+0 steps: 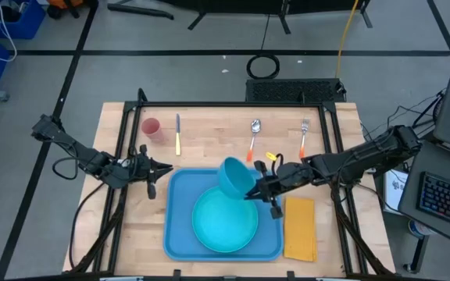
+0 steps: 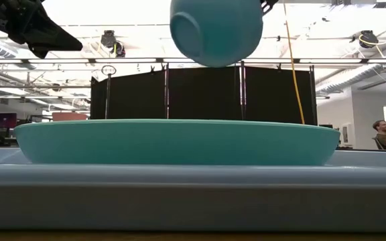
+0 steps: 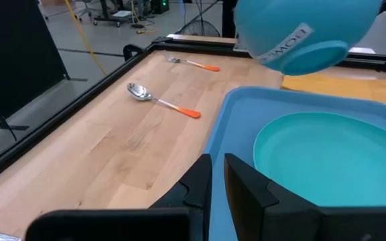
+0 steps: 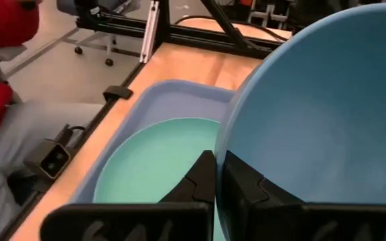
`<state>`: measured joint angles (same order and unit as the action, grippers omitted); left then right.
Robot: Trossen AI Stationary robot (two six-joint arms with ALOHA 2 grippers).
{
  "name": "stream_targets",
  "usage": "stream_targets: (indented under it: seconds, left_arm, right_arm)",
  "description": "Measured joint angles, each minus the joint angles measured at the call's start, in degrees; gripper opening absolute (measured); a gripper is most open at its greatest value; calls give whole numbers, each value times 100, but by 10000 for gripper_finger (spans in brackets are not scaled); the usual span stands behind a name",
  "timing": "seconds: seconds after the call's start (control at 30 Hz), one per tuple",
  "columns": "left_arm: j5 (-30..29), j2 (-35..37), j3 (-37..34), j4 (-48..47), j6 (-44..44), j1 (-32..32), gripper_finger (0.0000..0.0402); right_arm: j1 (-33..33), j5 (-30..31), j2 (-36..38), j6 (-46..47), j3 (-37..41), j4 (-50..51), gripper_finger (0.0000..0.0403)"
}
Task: Set up tray
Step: Put the blue bowl on top of the light blue plate
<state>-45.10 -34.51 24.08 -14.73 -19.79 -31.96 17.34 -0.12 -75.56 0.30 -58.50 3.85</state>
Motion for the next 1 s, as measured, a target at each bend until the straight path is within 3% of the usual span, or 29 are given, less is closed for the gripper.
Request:
stream_targets:
  seconds: [0.5, 0.63, 1.0]
  left_arm:
    - [-2, 1, 0, 0, -30, 2, 47]
    - [-3, 1, 0, 1, -30, 0, 47]
    - [2, 1, 0, -3, -33, -1, 47]
  right_arm:
    - [501, -144, -608, 203, -35, -917, 0]
    - [558, -149, -1007, 206, -345, -673, 0]
    - [661, 29, -2140, 133, -1920, 1161, 0]
